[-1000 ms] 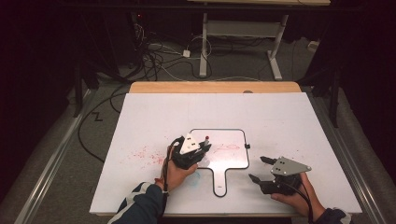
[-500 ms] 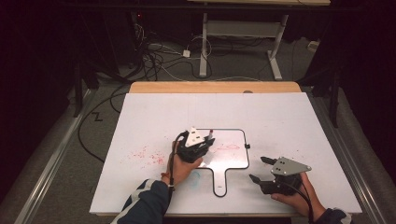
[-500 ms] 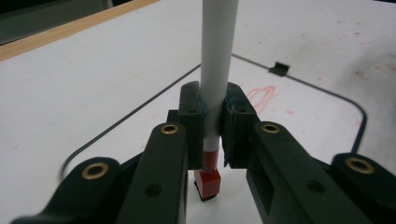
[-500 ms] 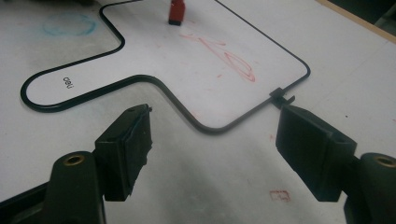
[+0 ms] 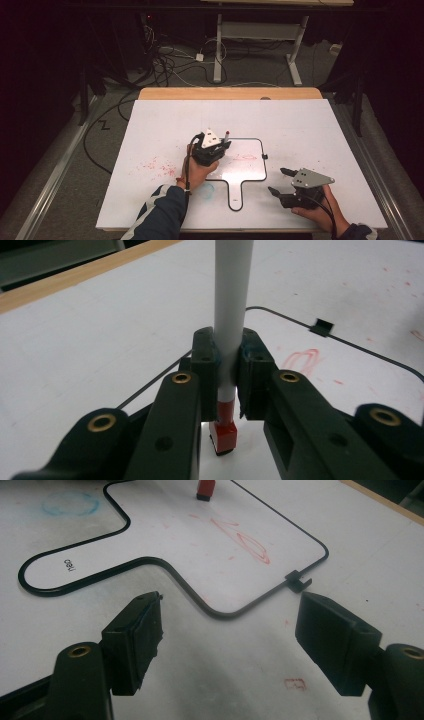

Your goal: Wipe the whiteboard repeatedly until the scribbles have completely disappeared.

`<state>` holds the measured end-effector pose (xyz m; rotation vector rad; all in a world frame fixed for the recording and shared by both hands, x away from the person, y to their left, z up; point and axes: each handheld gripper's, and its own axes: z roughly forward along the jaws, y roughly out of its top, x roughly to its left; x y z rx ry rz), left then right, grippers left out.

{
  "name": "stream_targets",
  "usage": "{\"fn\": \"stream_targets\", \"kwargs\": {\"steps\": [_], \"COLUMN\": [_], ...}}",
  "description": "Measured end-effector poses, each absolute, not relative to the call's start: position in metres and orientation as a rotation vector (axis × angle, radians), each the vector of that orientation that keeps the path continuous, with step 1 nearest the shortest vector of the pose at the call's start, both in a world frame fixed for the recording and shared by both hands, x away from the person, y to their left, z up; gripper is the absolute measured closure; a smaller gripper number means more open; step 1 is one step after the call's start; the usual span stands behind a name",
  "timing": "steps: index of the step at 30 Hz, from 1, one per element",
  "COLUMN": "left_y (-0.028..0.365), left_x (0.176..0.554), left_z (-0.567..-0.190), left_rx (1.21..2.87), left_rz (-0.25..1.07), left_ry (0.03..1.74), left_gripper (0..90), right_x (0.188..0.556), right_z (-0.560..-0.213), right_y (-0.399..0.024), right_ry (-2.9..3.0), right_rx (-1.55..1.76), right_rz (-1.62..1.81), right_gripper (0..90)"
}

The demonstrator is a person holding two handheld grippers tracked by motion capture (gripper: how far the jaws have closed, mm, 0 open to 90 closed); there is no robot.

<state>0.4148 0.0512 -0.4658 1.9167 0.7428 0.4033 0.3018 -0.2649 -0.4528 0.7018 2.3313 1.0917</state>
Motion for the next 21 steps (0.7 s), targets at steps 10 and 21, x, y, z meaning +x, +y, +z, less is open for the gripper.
{"fn": "stream_targets", "kwargs": {"steps": [10,21], "left_y": [0.009,0.064], "left_x": [0.397,0.407], "left_z": [-0.465,-0.464], "left_rx": [1.961,1.948], "left_rz": [0.4,0.469], "left_ry": [0.629,0.776], "left_gripper": [78.8,78.8], "right_x": [0.303,0.303], "right_z": [-0.455,-0.453], "right_y": [-0.262,-0.268], "right_ry": [2.345,2.33], "right_rx": [0.693,0.706], "right_rz": [1.079,1.07], "right_gripper": [27.3,27.4]}}
